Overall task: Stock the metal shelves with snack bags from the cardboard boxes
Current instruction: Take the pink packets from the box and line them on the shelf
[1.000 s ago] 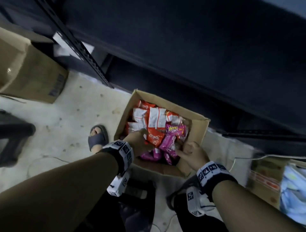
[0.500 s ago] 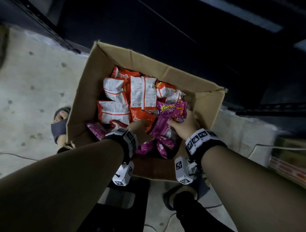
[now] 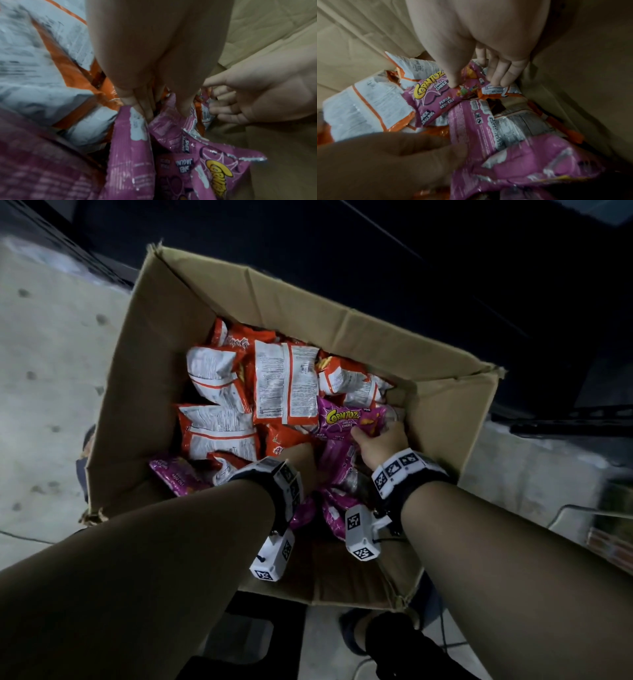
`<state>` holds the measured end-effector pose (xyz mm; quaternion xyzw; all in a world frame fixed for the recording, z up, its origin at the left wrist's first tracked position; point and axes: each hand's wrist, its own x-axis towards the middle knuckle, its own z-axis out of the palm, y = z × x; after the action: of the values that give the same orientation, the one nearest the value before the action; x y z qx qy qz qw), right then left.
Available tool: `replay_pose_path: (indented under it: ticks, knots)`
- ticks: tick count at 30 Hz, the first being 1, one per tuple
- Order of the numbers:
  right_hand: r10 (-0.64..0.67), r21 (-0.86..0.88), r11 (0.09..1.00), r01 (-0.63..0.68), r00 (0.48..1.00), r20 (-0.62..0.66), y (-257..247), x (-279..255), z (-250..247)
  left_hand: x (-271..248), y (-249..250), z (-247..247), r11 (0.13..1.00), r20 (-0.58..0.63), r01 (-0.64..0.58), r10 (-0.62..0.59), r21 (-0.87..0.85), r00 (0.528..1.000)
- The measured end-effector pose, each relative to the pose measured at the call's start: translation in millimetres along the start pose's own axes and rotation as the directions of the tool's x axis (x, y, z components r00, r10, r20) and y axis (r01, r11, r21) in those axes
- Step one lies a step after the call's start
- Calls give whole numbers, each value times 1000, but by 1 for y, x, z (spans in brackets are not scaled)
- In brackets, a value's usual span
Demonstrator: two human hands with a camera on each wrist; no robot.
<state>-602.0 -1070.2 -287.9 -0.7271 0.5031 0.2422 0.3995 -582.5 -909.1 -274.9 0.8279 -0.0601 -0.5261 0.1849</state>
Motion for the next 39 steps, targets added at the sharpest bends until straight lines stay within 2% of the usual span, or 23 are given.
replay_pose_path:
  ticks: [4, 11, 17, 20, 26, 28, 32, 36, 39]
  knots:
    - [-44, 62, 997, 43, 999, 8, 3, 8, 0, 4, 4, 2, 999, 77, 34, -36, 33, 996]
    - [-60, 109, 992, 57, 998, 23, -2, -4, -12, -13, 7, 0, 995, 20, 78, -77, -68, 997]
    - [-149, 114, 982, 152, 988, -31, -20, -51, -58, -61, 3, -41, 990, 21, 42, -40, -132, 999]
    - [-183, 89, 978, 188, 981, -59, -37, -86, -88, -97, 3, -73, 991, -21, -12, 9, -133, 1000]
    - [-184, 113, 974, 195, 978, -98, -91, -168, -139, -183, 14, -153, 990, -54, -28, 21, -136, 998]
    - [-141, 154, 976, 154, 986, -93, -111, -198, -149, -218, 16, -180, 989, -68, -45, 35, -144, 997]
    - [-96, 301, 947, 115, 992, -76, -156, -263, -165, -293, 12, -234, 971, -181, -73, 31, -229, 983]
    - [-130, 366, 921, 131, 991, -28, -193, -322, -182, -364, -2, -283, 939, -286, -81, -20, -335, 958]
    - [-259, 327, 910, 256, 965, -36, -204, -324, -186, -405, -13, -312, 915, -362, -90, -65, -394, 930]
